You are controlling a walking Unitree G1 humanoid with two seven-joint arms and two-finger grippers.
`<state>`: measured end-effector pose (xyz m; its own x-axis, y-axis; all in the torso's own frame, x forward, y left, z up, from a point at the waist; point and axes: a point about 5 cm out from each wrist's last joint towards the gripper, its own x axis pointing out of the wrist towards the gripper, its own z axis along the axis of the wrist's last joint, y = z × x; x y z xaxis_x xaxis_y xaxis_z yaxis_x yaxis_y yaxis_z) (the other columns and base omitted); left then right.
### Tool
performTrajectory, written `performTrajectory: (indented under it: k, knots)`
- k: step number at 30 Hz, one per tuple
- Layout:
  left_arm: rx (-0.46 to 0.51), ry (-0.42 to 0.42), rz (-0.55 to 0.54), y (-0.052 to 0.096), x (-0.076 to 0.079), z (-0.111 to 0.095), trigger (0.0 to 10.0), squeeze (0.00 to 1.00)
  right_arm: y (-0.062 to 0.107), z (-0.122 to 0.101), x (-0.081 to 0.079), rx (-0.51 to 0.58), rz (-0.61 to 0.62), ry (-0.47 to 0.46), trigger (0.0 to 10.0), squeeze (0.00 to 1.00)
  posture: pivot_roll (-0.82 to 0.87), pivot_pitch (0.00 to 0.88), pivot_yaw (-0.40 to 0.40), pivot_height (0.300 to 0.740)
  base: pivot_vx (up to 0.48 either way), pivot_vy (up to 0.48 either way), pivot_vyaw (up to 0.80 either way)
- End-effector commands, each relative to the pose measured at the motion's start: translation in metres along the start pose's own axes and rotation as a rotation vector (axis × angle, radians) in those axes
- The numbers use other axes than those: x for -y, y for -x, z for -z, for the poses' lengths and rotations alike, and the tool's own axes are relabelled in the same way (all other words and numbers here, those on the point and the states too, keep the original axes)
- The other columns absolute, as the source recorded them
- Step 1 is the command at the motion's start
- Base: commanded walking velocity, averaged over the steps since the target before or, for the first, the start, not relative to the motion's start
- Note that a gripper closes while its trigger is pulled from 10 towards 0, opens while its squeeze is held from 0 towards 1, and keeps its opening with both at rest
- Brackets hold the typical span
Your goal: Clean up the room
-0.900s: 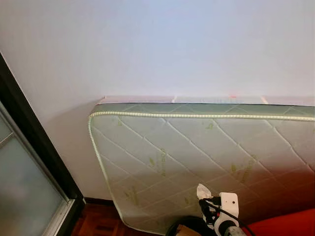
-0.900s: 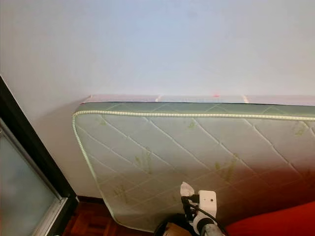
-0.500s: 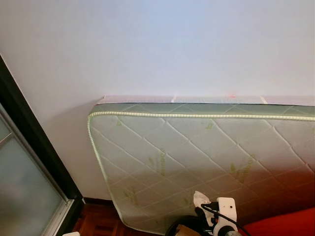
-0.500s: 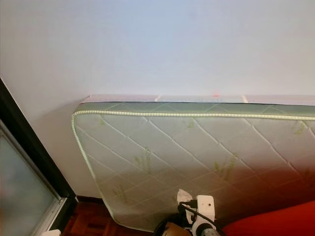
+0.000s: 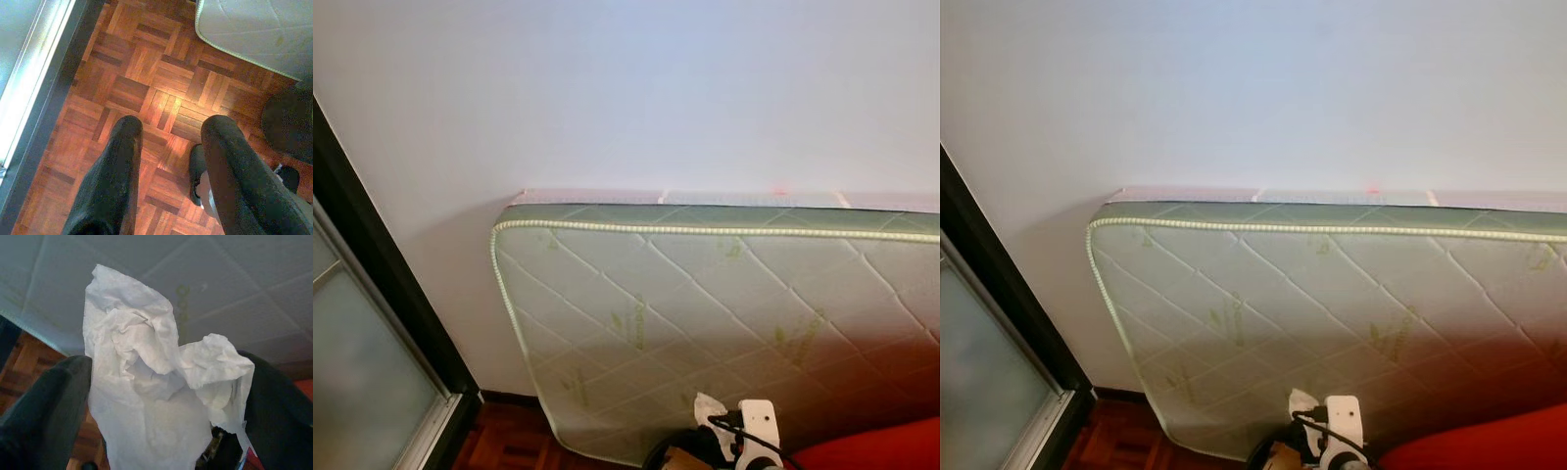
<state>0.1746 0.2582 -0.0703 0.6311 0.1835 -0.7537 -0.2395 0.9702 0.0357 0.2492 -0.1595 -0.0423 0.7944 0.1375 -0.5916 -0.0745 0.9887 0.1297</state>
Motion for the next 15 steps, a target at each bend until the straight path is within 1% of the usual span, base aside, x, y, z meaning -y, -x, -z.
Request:
performTrajectory:
  k: [1,3,4,5,6,8,10,11,12,13,15]
  knots:
    - [-0.013,-0.003,-0.001,0.000,0.002,0.002,10.0,0.00,0.002,0.009,0.001,-0.055,0.019,0.022,10.0,1.00,-0.01,0.000,0.029,0.717,0.000,0.000,0.00]
    - [-0.015,-0.004,-0.001,0.000,0.004,0.002,10.0,0.00,0.002,0.012,0.003,-0.083,0.036,0.028,10.0,1.00,-0.01,0.000,0.029,0.717,0.000,0.000,0.00]
    - [-0.016,-0.004,-0.001,-0.001,0.005,0.002,10.0,0.00,0.003,0.014,0.003,-0.103,0.039,0.035,10.0,0.98,-0.01,0.000,0.029,0.717,0.000,0.000,0.00]
    - [-0.016,-0.004,-0.001,-0.001,0.005,0.002,10.0,0.00,0.003,0.014,0.003,-0.103,0.039,0.035,10.0,0.98,-0.01,0.000,0.029,0.717,0.000,0.000,0.00]
    - [-0.016,-0.004,0.000,-0.001,0.006,0.002,10.0,0.00,0.003,0.017,0.004,-0.134,0.037,0.061,10.0,0.00,-0.01,0.000,0.028,0.717,0.000,0.000,0.00]
    - [-0.016,-0.004,0.000,-0.001,0.006,0.002,10.0,0.00,0.004,0.021,0.003,-0.157,0.035,0.060,10.0,0.00,-0.01,0.000,0.028,0.717,0.000,0.000,0.00]
    - [-0.016,-0.004,-0.002,-0.001,0.006,0.003,10.0,0.00,0.004,0.020,0.001,-0.147,0.021,0.054,10.0,0.00,-0.01,0.000,0.029,0.717,0.000,0.000,0.00]
    - [-0.017,-0.004,-0.003,0.000,0.004,0.004,10.0,0.00,0.004,0.019,0.000,-0.125,0.012,0.039,10.0,0.00,-0.01,0.000,0.029,0.717,0.000,0.000,0.00]
    - [-0.018,-0.002,-0.007,0.001,0.000,0.007,10.0,0.00,0.002,0.008,-0.006,-0.006,-0.037,-0.057,10.0,0.00,-0.01,0.000,0.030,0.717,0.000,0.000,0.00]
    - [-0.019,-0.002,-0.007,0.002,0.000,0.007,10.0,0.00,0.001,0.006,-0.006,0.012,-0.044,-0.073,10.0,0.00,-0.01,0.000,0.030,0.717,0.000,0.000,0.00]
    - [-0.020,-0.001,-0.012,0.003,-0.004,0.009,10.0,0.00,0.001,-0.002,-0.007,0.077,-0.044,-0.134,10.0,0.00,-0.01,0.000,0.032,0.717,0.000,0.000,0.00]
